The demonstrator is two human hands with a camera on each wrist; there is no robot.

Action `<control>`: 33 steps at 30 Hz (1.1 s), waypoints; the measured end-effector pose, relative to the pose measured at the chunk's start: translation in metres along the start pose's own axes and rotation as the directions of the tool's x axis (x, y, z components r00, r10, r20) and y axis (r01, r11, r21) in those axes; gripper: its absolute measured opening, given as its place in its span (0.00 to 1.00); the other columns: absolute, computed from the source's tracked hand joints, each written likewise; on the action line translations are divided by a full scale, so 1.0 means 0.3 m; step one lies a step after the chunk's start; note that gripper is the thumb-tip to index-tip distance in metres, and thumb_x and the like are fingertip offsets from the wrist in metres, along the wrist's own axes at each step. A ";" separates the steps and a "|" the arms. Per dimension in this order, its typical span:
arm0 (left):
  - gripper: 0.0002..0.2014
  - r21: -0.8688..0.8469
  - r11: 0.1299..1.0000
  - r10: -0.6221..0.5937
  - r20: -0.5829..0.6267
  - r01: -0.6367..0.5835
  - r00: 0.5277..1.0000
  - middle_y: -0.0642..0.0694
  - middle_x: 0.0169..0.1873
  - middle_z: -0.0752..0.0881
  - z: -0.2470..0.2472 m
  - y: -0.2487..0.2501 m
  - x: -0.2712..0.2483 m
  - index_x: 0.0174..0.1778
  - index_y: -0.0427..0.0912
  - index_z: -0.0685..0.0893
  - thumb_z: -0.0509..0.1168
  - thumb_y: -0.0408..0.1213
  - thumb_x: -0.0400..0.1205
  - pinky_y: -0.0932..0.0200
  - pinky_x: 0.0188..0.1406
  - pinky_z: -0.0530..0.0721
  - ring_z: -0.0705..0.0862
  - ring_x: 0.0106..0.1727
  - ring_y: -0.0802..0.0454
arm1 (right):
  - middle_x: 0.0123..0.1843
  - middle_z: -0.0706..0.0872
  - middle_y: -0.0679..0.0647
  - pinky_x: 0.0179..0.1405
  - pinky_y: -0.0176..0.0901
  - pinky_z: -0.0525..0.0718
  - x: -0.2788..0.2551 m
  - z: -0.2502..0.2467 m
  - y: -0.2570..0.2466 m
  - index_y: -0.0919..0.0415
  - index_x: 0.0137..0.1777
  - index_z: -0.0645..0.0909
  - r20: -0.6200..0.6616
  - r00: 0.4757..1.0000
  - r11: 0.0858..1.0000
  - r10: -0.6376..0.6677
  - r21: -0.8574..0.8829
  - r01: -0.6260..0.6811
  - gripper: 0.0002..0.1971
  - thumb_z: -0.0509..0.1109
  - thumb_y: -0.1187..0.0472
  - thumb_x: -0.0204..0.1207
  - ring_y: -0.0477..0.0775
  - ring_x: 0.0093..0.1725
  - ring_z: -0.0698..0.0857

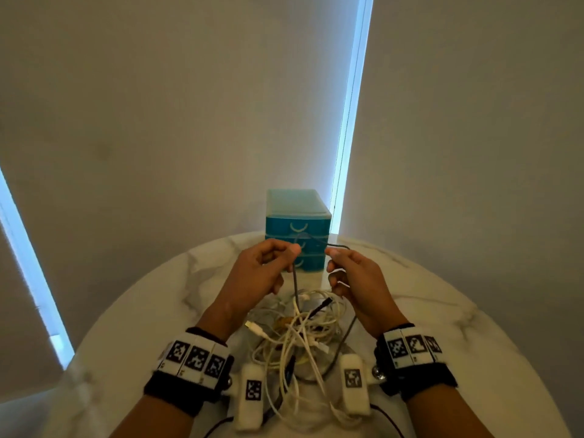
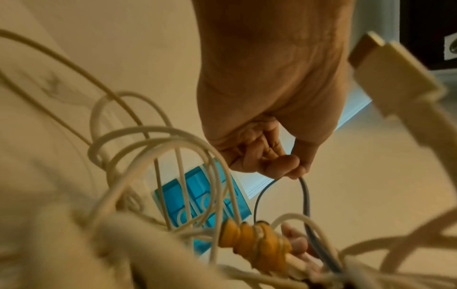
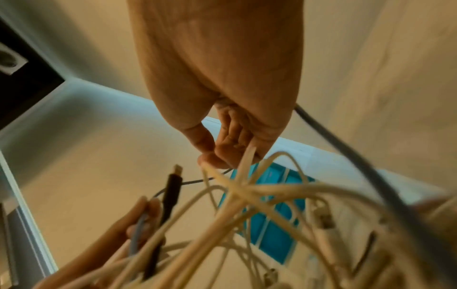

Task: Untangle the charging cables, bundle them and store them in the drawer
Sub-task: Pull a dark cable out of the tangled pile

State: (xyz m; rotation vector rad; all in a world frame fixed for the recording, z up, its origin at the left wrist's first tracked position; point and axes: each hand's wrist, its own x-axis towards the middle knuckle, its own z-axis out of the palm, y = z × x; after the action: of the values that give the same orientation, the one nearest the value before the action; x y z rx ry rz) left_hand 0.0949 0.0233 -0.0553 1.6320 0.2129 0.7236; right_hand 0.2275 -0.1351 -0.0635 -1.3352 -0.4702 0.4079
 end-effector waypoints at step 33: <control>0.13 0.273 0.960 -0.133 0.267 0.057 0.955 0.44 0.45 0.95 0.101 0.025 -0.119 0.55 0.50 0.95 0.81 0.49 0.77 0.55 0.36 0.89 0.90 0.37 0.44 | 0.40 0.90 0.57 0.39 0.39 0.88 -0.069 -0.028 -0.080 0.71 0.56 0.87 0.065 0.973 0.953 -0.224 0.225 0.204 0.20 0.74 0.50 0.87 0.50 0.35 0.85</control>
State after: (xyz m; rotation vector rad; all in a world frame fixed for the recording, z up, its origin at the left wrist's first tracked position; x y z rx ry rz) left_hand 0.0820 -0.0221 -0.0609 1.9426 0.1851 0.3908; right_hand 0.2151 -0.1577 -0.0432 -1.0451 -0.6211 0.3291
